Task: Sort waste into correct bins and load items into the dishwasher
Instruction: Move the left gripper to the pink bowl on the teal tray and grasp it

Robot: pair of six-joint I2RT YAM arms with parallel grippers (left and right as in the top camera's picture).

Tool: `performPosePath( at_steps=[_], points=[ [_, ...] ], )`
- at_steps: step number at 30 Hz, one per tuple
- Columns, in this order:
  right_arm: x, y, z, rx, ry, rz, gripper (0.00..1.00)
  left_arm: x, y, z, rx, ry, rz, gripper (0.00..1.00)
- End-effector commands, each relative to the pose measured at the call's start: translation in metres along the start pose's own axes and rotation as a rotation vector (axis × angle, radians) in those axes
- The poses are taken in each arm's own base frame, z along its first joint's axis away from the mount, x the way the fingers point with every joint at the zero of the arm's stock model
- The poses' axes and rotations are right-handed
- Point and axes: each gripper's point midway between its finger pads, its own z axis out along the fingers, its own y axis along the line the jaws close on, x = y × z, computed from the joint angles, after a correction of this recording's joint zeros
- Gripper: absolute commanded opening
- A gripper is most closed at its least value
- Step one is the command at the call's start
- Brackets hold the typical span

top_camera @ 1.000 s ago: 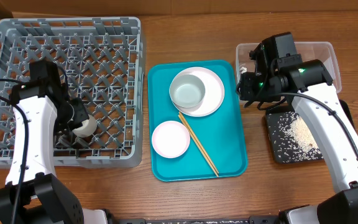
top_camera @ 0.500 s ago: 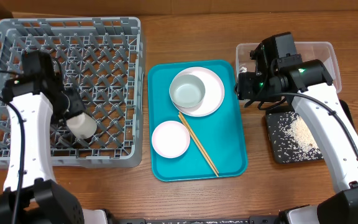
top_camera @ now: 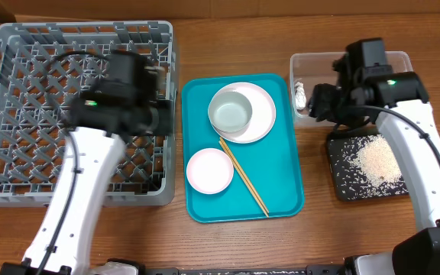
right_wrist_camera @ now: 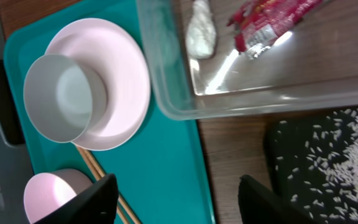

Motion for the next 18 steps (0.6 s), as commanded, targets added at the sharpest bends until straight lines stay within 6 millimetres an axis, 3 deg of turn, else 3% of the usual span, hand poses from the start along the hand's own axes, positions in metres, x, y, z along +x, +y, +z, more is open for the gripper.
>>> performPosePath(
  at_steps=[1, 6, 7, 10, 18],
  points=[
    [-0.009, -0.002, -0.016, 0.001, -0.045, 0.03, 0.67, 0.013, -0.057, 0.014, 0.079, 0.046, 0.157, 0.62],
    [-0.009, -0.002, -0.015, 0.001, -0.043, 0.029, 0.68, 0.043, -0.11, 0.043, 0.12, 0.137, 0.308, 0.63],
    [-0.009, -0.002, -0.015, 0.001, -0.043, 0.03, 0.68, 0.055, -0.125, 0.058, 0.122, 0.179, 0.356, 0.63],
    [-0.009, -0.002, -0.015, 0.001, -0.043, 0.029, 0.68, 0.075, -0.143, 0.082, 0.116, 0.244, 0.435, 0.61],
    [-0.009, -0.002, -0.015, 0.001, -0.043, 0.029, 0.68, 0.113, -0.129, 0.132, -0.046, 0.407, 0.516, 0.55]
  ],
)
